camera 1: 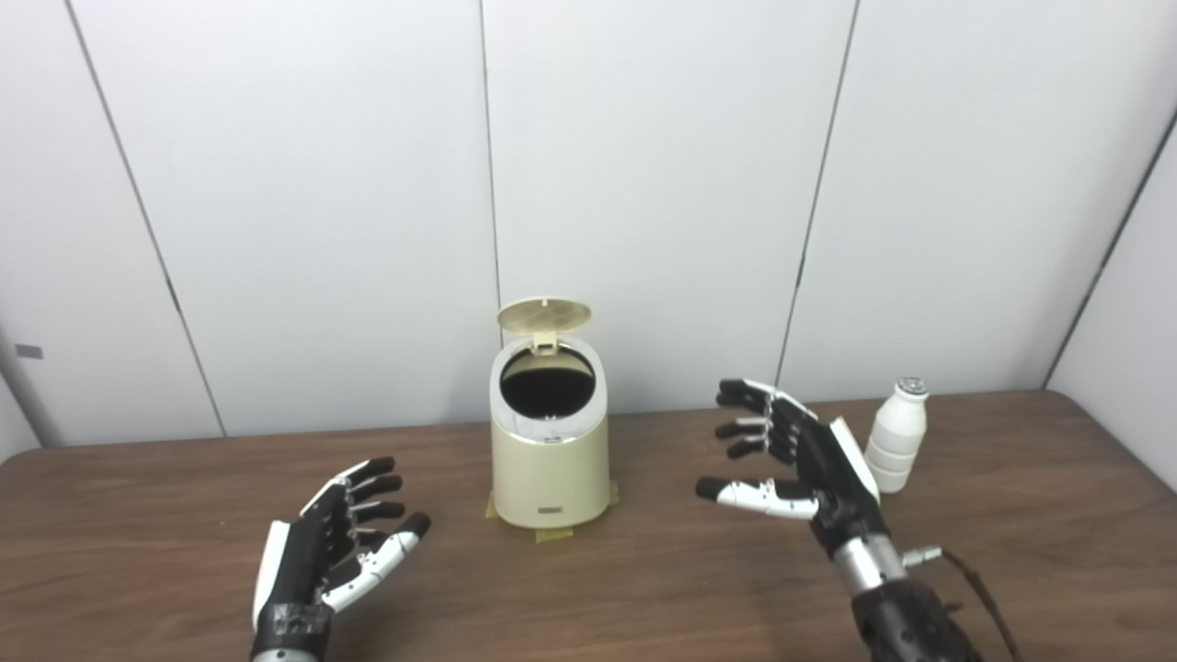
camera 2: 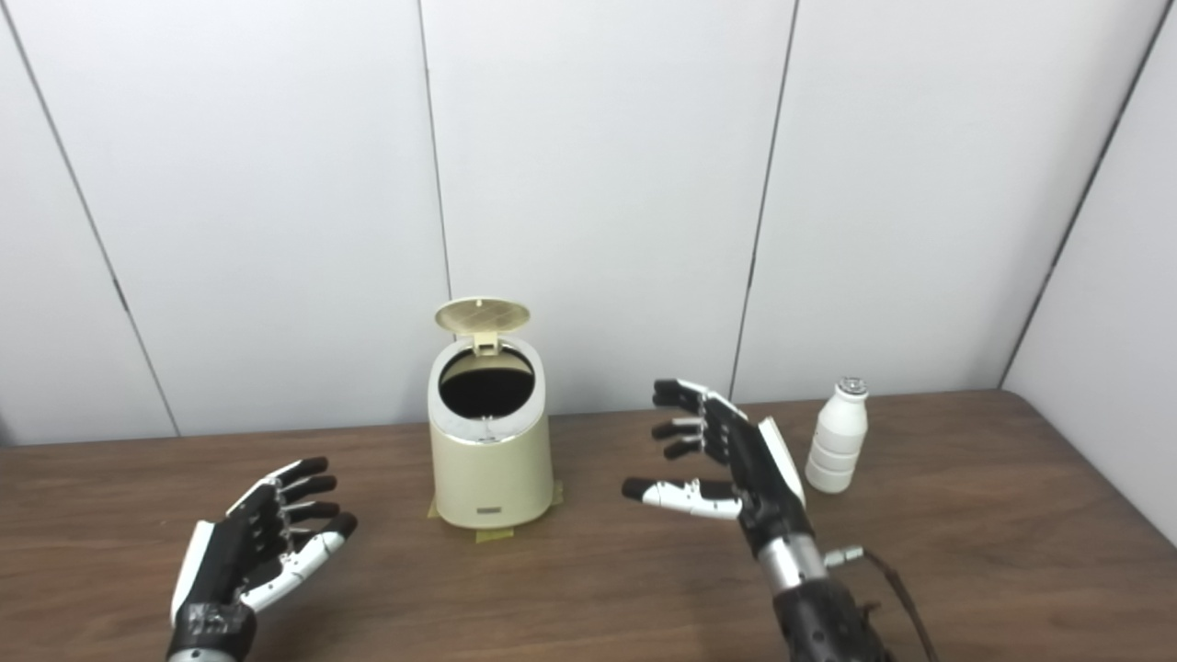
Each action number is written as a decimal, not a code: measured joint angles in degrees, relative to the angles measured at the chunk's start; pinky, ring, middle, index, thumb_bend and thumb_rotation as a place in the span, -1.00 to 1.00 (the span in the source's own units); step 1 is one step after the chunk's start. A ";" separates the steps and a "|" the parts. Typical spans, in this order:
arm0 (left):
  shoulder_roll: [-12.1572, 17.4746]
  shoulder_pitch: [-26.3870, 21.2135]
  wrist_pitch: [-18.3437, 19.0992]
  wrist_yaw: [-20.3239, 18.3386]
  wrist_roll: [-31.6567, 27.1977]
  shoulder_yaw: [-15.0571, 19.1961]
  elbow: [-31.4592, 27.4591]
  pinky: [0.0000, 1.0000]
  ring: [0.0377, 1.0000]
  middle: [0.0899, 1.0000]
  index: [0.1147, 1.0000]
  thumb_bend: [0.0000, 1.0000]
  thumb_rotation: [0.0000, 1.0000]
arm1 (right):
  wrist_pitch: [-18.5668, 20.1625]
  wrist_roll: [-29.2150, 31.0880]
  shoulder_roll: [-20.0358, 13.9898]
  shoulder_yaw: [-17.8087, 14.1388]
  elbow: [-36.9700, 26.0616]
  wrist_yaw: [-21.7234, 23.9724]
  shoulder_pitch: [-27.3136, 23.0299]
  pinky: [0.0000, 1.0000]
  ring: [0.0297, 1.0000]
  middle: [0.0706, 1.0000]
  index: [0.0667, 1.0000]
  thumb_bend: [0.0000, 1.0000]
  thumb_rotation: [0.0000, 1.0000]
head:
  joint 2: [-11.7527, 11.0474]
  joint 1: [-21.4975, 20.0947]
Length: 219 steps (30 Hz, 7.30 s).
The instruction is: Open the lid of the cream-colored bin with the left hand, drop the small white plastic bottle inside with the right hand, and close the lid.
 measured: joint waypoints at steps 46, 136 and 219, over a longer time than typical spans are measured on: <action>2.74 -1.29 0.52 -2.53 -1.82 1.29 1.31 0.18 0.42 0.55 0.62 0.07 -1.00 | 17.02 7.47 -19.07 -11.84 6.98 6.89 -0.67 0.65 0.86 1.00 1.00 0.74 -0.52 | -3.25 -10.29; 3.13 -1.18 0.53 -4.42 -2.24 0.34 1.70 0.08 0.33 0.49 0.57 0.12 -1.00 | -3.01 0.40 -7.31 -4.65 14.04 -11.30 -4.44 -0.37 -0.30 -0.18 -0.02 0.04 -1.00 | -2.02 -6.60; -3.87 -1.27 -4.20 -1.47 1.52 -2.74 5.27 0.13 0.31 0.47 0.52 0.37 -0.82 | 1.10 -5.59 11.00 8.35 23.73 -5.34 -23.34 -0.39 -0.28 -0.12 0.02 0.02 -1.00 | -1.58 14.94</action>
